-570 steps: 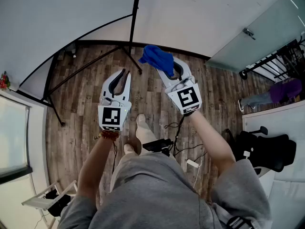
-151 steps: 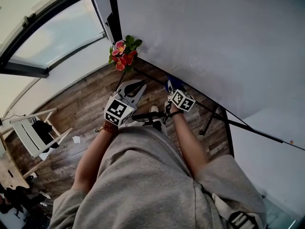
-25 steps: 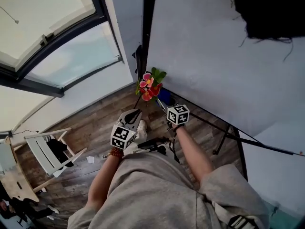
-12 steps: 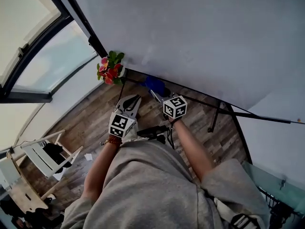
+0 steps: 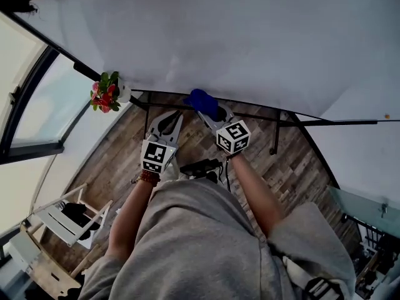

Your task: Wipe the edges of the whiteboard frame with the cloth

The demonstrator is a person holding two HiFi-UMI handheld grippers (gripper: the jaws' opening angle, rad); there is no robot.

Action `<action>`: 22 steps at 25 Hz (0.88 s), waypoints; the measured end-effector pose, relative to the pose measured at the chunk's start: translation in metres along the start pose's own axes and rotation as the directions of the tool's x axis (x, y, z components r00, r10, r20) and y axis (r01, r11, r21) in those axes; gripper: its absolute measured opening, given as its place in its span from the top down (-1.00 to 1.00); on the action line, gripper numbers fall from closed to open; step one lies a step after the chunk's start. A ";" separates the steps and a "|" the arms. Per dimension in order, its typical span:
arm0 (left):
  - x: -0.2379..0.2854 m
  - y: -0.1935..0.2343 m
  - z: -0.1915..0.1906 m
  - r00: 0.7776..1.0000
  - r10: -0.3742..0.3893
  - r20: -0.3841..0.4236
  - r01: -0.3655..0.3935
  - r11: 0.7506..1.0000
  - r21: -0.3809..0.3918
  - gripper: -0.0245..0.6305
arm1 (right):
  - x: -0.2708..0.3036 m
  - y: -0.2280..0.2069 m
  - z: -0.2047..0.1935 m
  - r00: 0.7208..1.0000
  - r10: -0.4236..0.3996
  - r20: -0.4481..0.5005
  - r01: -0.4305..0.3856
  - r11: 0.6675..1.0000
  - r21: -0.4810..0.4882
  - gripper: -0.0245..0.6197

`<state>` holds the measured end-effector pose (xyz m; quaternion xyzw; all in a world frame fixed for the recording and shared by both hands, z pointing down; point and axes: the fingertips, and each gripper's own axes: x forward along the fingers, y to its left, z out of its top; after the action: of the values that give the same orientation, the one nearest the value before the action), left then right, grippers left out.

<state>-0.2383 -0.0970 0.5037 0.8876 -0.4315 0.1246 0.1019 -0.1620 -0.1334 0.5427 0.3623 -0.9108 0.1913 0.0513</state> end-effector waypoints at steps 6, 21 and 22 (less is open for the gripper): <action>0.025 -0.033 0.052 0.996 -0.014 0.085 0.007 0.996 0.086 0.83 | -0.056 -0.018 0.048 0.989 -0.082 0.122 0.088 0.995 -0.046 0.46; 0.034 -0.097 0.188 0.948 -0.001 0.319 -0.072 0.974 0.217 0.82 | -0.166 -0.017 0.176 0.900 -0.177 0.399 0.267 0.946 -0.183 0.47; 0.032 -0.098 0.196 0.943 0.001 0.332 -0.078 0.973 0.217 0.82 | -0.170 -0.014 0.185 0.894 -0.180 0.411 0.280 0.940 -0.196 0.47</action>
<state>-0.1151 -0.1178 0.3207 0.8929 -0.4431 0.0250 -0.0765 -0.0197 -0.1055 0.3376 0.4892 -0.8699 -0.0081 -0.0621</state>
